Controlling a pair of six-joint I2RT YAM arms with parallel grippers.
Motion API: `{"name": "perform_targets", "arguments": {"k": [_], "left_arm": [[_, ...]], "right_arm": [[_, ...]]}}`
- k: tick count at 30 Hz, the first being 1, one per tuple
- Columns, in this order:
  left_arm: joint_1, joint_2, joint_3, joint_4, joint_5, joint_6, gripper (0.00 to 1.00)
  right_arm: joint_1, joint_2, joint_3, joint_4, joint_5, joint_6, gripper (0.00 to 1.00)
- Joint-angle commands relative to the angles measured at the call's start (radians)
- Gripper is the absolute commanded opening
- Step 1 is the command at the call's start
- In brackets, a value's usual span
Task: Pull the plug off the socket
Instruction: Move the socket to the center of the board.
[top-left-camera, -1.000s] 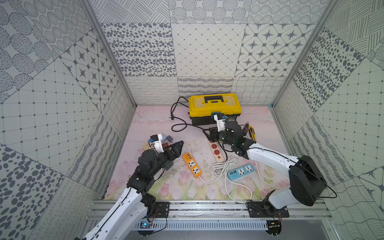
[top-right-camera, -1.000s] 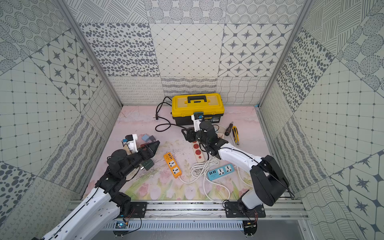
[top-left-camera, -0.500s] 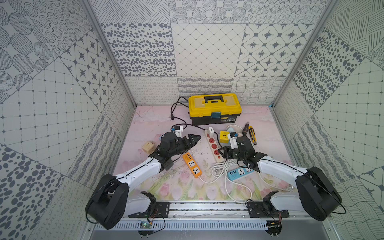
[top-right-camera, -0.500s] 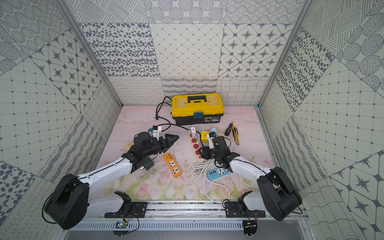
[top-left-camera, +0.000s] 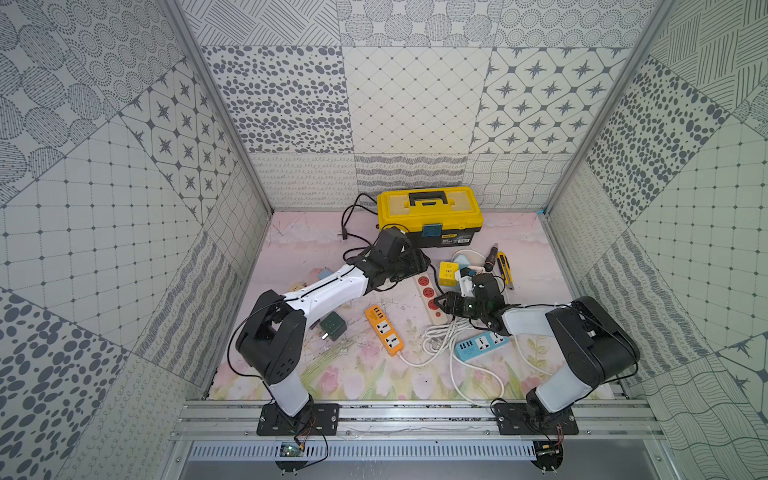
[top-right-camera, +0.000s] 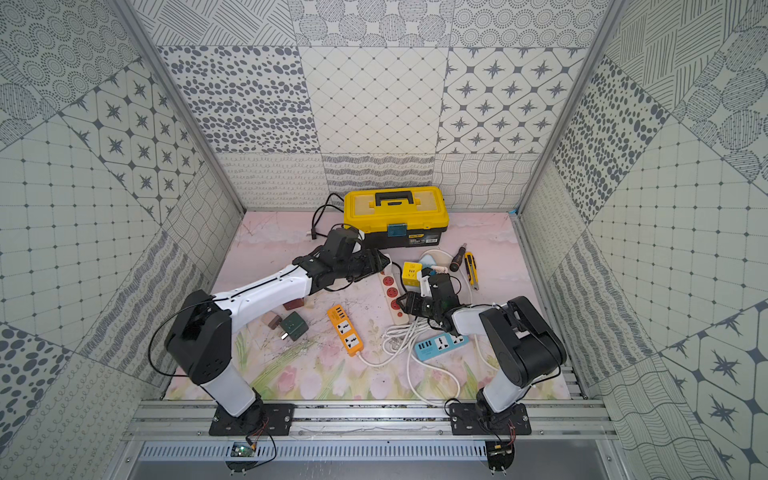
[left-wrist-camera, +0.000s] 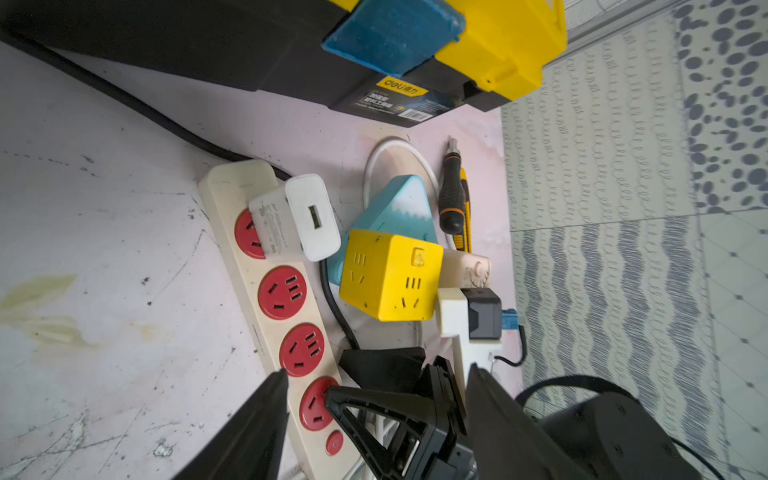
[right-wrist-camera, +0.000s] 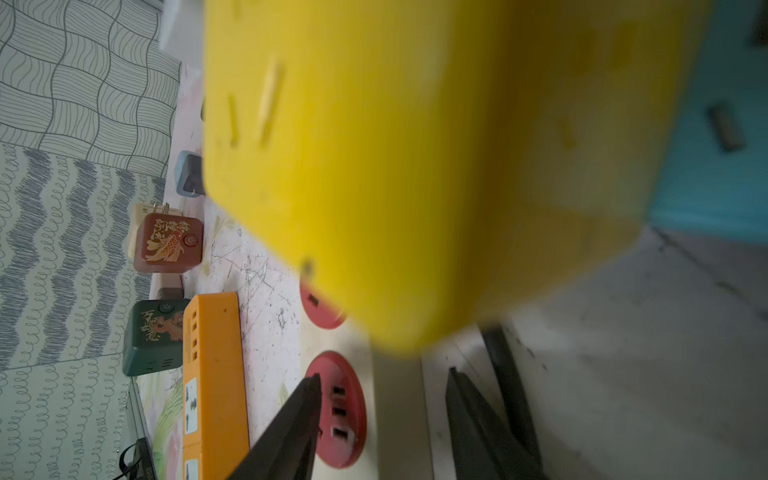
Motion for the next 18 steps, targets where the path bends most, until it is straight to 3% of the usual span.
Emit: {"name": "perform_targets", "arguments": {"k": [1,10,18], "left_arm": [[-0.043,0.167,0.276,-0.517,-0.293,0.075,0.7],[-0.064,0.374,0.611,-0.77,-0.482,0.131,0.72],[-0.064,0.392,0.613,-0.787,-0.548,0.142,0.73]], "right_arm": [[0.003,0.045,0.017,0.054,0.006,0.045,0.5],[0.095,0.15,0.087,0.101,-0.061,0.059,0.41],[0.181,0.202,0.124,0.114,-0.043,0.091,0.38]]}}
